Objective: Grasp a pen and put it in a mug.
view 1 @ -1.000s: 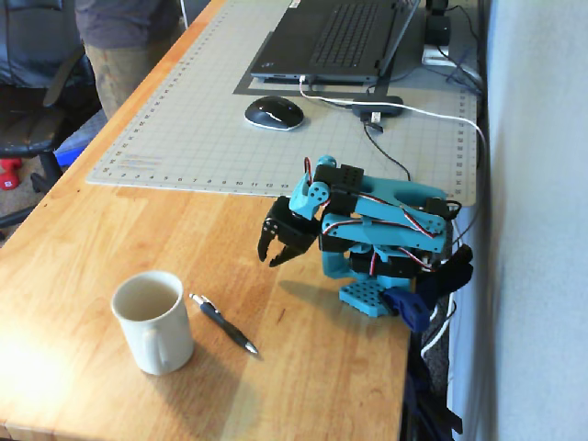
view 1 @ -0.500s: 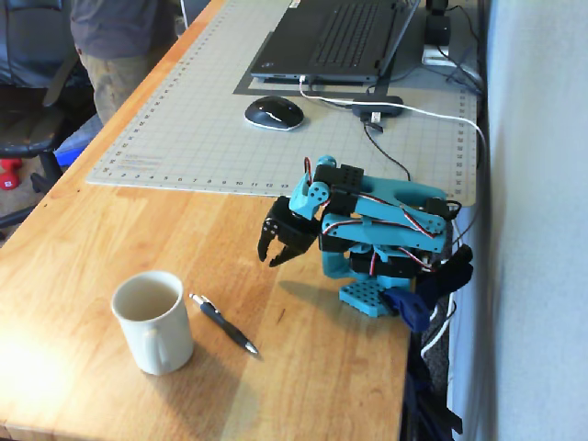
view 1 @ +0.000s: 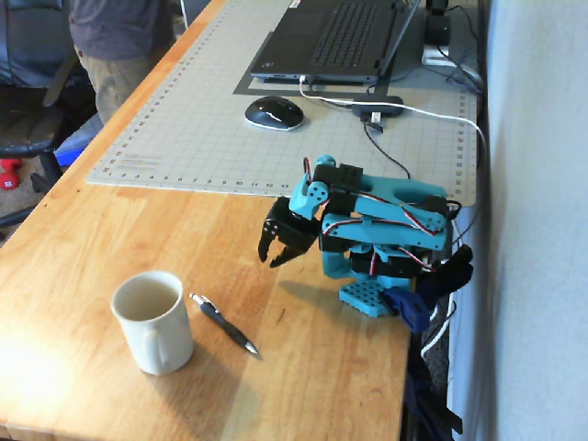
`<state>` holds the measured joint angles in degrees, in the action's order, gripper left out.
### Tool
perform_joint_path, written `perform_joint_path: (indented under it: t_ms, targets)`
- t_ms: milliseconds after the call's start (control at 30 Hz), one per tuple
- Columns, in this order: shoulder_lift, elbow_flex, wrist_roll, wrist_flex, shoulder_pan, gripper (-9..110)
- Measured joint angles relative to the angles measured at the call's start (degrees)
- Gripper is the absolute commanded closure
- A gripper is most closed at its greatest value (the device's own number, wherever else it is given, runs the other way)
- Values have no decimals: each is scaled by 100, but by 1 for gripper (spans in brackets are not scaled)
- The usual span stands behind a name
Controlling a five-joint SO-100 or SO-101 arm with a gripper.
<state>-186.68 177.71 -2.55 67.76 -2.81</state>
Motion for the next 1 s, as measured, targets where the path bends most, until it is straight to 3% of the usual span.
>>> perform_joint_path:
  t_ms: [133,533,1000]
  targets:
    - [1002,-800,0,0,35,97]
    - [4482,-3146,0,-18,1415,97]
    - [6952,-4781,0,-853,2742,97]
